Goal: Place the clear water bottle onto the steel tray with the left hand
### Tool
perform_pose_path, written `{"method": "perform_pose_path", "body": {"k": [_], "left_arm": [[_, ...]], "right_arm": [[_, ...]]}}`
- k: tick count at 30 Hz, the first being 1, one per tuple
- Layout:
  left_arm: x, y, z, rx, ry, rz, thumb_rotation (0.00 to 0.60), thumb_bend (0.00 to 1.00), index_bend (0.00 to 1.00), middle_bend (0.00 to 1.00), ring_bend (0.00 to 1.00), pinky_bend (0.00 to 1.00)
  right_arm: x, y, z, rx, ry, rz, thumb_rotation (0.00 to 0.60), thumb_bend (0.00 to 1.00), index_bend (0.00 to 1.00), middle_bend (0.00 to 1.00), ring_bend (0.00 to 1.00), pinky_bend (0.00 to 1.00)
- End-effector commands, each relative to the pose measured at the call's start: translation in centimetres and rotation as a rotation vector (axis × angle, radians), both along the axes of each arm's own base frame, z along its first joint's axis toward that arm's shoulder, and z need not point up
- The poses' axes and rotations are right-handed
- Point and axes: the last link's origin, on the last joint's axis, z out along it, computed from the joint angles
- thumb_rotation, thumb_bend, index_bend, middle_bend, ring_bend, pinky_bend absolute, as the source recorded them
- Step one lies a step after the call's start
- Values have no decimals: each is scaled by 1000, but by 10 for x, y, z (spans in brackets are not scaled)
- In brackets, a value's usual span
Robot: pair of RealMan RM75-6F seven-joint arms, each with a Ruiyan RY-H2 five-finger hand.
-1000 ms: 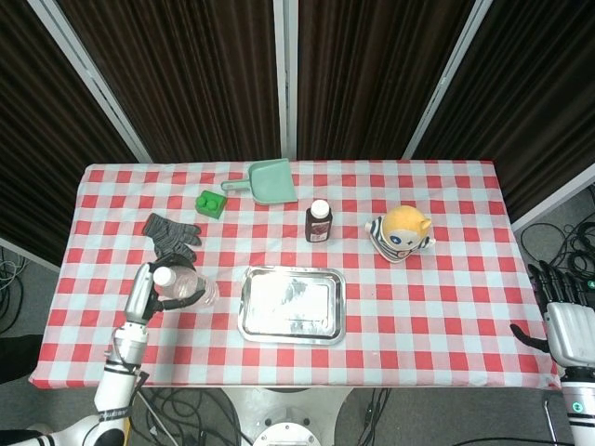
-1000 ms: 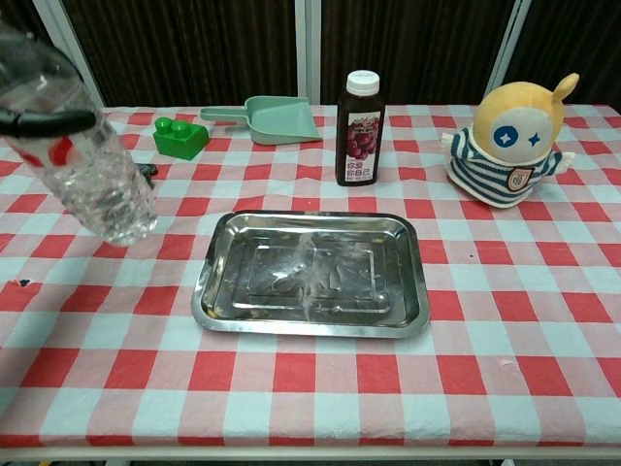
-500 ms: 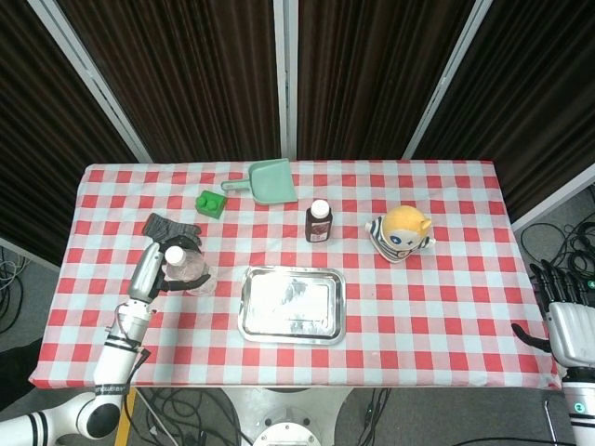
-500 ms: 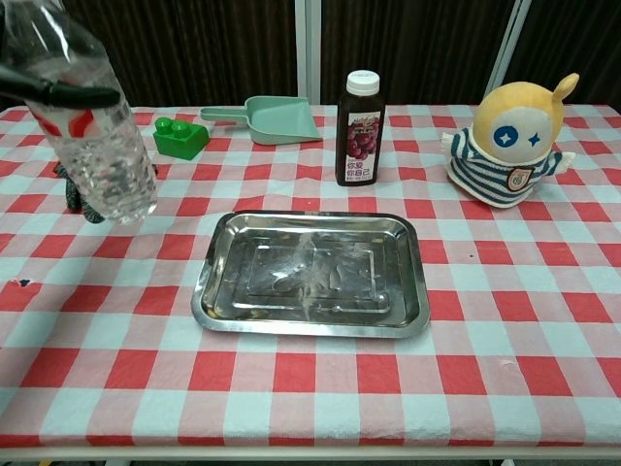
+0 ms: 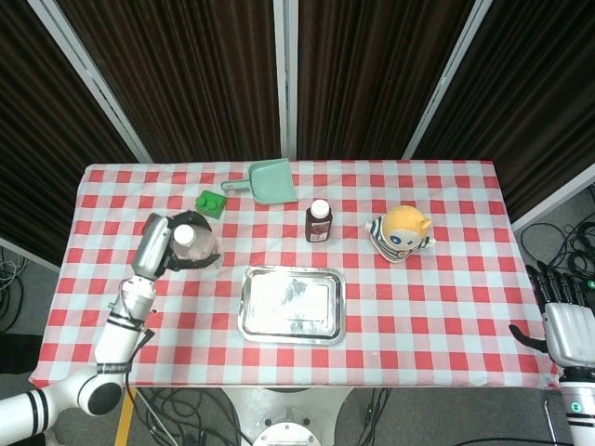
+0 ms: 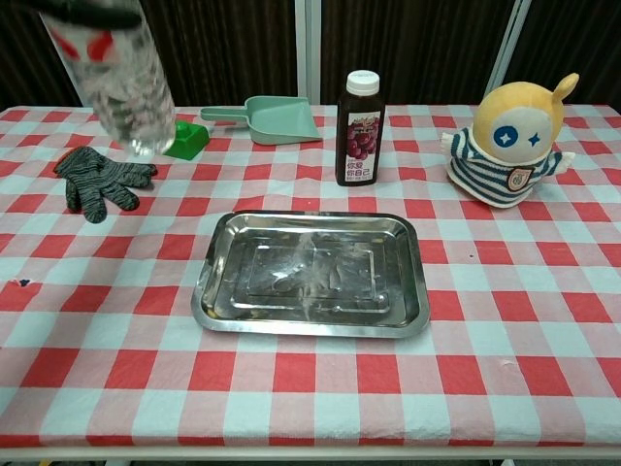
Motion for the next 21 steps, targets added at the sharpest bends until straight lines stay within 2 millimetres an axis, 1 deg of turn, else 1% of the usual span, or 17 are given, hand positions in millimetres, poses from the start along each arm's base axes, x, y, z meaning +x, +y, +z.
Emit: {"method": "perform_pose_path", "body": {"k": [1, 2, 4, 5, 7, 10, 11, 13, 15, 17, 19, 21], "left_arm": [[9, 12, 12, 57, 10, -48, 600, 284, 640, 716, 584, 615], [24, 20, 23, 88, -4, -86, 600, 285, 640, 716, 584, 615], [41, 27, 36, 117, -13, -126, 600, 284, 640, 716, 584, 615], [47, 28, 41, 121, -10, -139, 600, 284, 640, 716, 584, 616], [48, 27, 43, 113, 1, -140, 600, 284, 641, 716, 584, 616], [44, 23, 34, 71, 23, -121, 600, 285, 641, 716, 584, 616], [45, 22, 28, 45, 14, -117, 600, 284, 641, 716, 584, 616], [55, 21, 18, 4, 2, -129, 600, 284, 640, 716, 584, 616], [70, 17, 5, -41, -8, -163, 600, 284, 640, 716, 584, 615], [78, 15, -1, -52, -10, -181, 600, 284, 641, 716, 584, 616], [73, 18, 1, -33, 7, -164, 600, 284, 640, 716, 584, 616], [50, 25, 12, 1, 50, -99, 600, 284, 640, 716, 584, 617]], "right_arm": [[0, 0, 0, -3, 0, 0, 600, 101, 7, 4, 0, 0], [0, -1, 0, -5, 1, 0, 600, 101, 7, 4, 0, 0], [0, -1, 1, -6, 3, -1, 600, 101, 7, 4, 0, 0], [0, -1, 1, -6, 2, -2, 600, 101, 7, 4, 0, 0], [0, -1, 1, -6, 2, -2, 600, 101, 6, 4, 0, 0], [0, -1, 1, -4, 0, 1, 600, 101, 7, 5, 0, 0], [1, -1, 0, -4, 1, 3, 600, 101, 7, 5, 0, 0], [1, 0, 0, -2, 3, 2, 600, 101, 7, 5, 0, 0], [0, -1, -1, 1, 6, 0, 600, 101, 7, 5, 0, 0], [0, -1, -1, -3, 6, -2, 600, 101, 7, 5, 0, 0], [0, -1, 0, -6, 3, -4, 600, 101, 7, 5, 0, 0], [0, -2, 2, -11, 0, -4, 600, 101, 7, 5, 0, 0]]}}
